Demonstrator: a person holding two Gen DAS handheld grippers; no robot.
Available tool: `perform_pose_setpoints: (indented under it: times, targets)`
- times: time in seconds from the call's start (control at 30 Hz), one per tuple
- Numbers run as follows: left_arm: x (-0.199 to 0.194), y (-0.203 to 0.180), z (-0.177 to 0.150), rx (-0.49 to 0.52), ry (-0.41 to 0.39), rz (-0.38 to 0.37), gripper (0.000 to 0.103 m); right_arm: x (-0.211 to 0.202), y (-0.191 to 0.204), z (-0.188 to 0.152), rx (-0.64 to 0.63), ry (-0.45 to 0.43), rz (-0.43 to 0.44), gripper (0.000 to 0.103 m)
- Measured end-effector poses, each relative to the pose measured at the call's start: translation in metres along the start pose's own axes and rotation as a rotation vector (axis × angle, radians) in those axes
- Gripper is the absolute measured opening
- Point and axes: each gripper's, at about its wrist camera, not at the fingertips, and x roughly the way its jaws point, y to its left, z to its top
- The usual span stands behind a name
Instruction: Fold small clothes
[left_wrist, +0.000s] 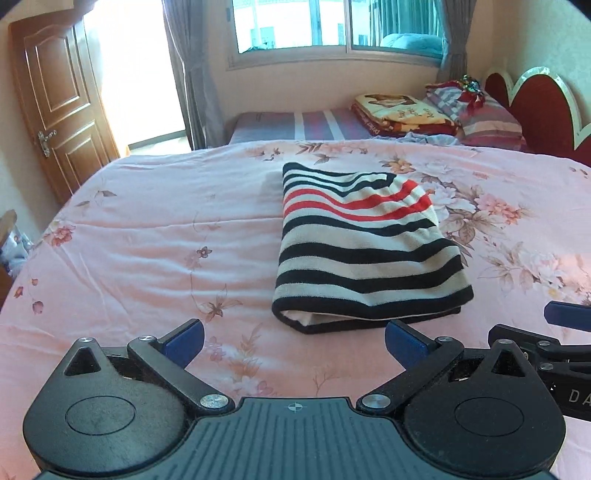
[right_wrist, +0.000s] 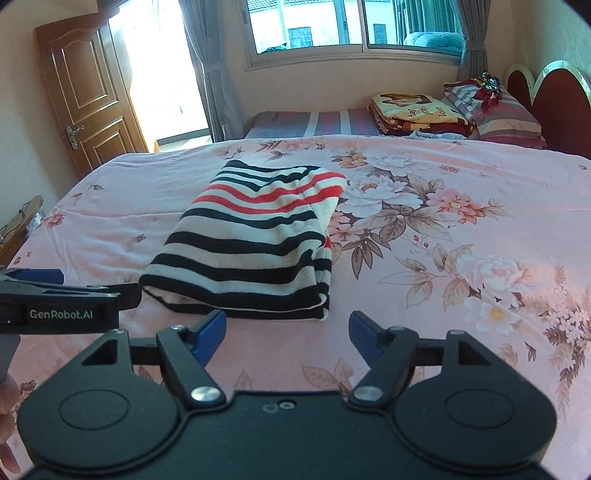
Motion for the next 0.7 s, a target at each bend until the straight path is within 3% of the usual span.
perform_pose_setpoints:
  times: [0.33,0.47,0.7]
  targets:
    - [-0.112,0.033,-0.028,0.010,-0.088,0.001,0.103,-0.105,0.037,-0.015,-0.097,-0.107,0.024,0.090]
    - [-0.138,0.045,-0.041,-0.018,-0.089,-0.044,0.103,-0.137,0.046,-0.024,-0.105,-0.133,0.028,0.091]
    - [-0.166,0.054,-0.053,-0.049,-0.112,-0.023,0.103,-0.175,0.066,-0.029,-0.079,-0.225,-0.104,0.099]
